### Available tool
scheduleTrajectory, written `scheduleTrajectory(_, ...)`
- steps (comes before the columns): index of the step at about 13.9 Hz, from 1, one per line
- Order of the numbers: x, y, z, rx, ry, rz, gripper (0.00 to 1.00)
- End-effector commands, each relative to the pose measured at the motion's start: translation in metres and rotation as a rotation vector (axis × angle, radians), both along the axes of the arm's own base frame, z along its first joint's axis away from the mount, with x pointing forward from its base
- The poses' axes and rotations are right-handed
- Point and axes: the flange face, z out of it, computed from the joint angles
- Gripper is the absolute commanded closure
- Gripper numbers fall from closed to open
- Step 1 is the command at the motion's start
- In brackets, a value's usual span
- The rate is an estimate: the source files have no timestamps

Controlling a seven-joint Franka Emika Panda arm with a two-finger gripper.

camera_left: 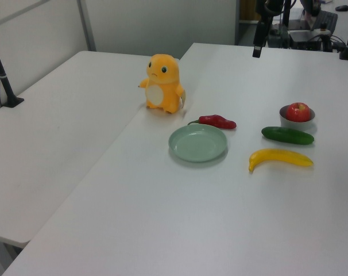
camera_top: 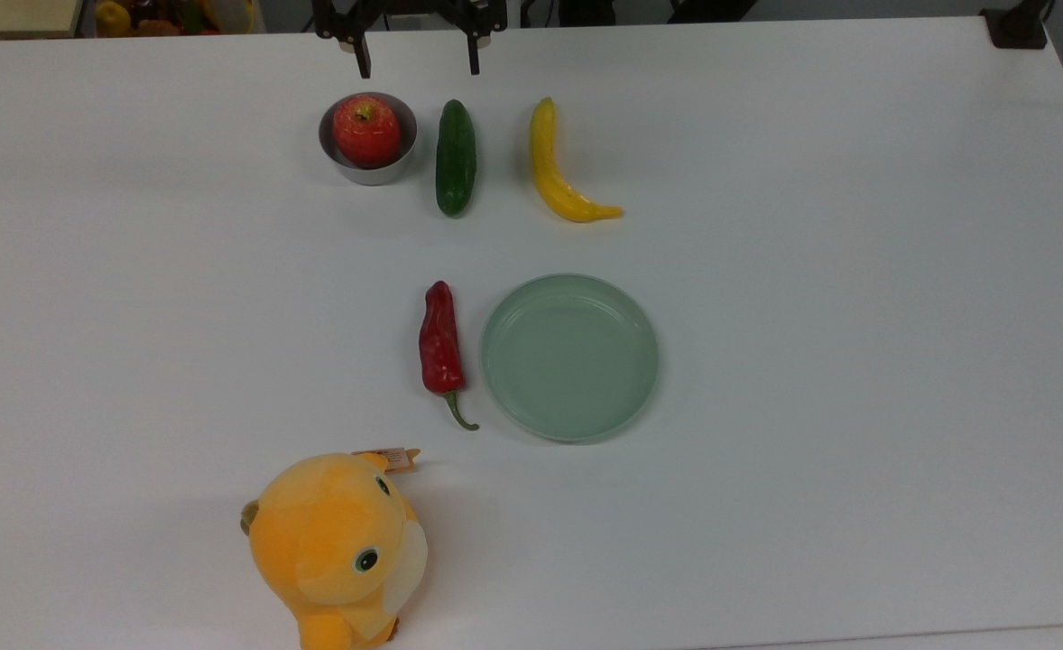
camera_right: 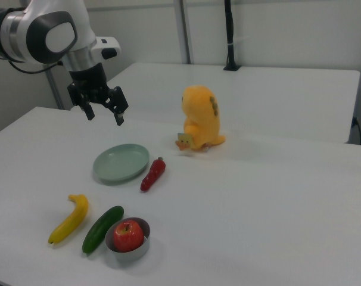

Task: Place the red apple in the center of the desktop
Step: 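Move the gripper down over the red apple in the grey bowl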

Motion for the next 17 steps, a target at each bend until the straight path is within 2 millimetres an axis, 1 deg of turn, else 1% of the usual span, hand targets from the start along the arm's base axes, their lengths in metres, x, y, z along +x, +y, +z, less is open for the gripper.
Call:
scheduleTrajectory(1, -0.001, -0.013, 0.010, 0.047, -0.022, -0.013, 0.00)
scheduleTrajectory(9, -0.001, -0.015, 0.012, 0.047, -0.027, -0.016, 0.00)
scheduleTrajectory(11, -0.004, -0.015, 0.007, 0.047, 0.005, -0.014, 0.00)
scheduleTrajectory(14, -0.018, -0.021, -0.003, 0.038, 0.129, -0.005, 0.00)
scheduleTrajectory(15, -0.024, -0.022, -0.008, 0.028, 0.181, 0.002, 0.00)
scheduleTrajectory(17, -0.032, -0.027, -0.023, -0.006, 0.253, 0.078, 0.00)
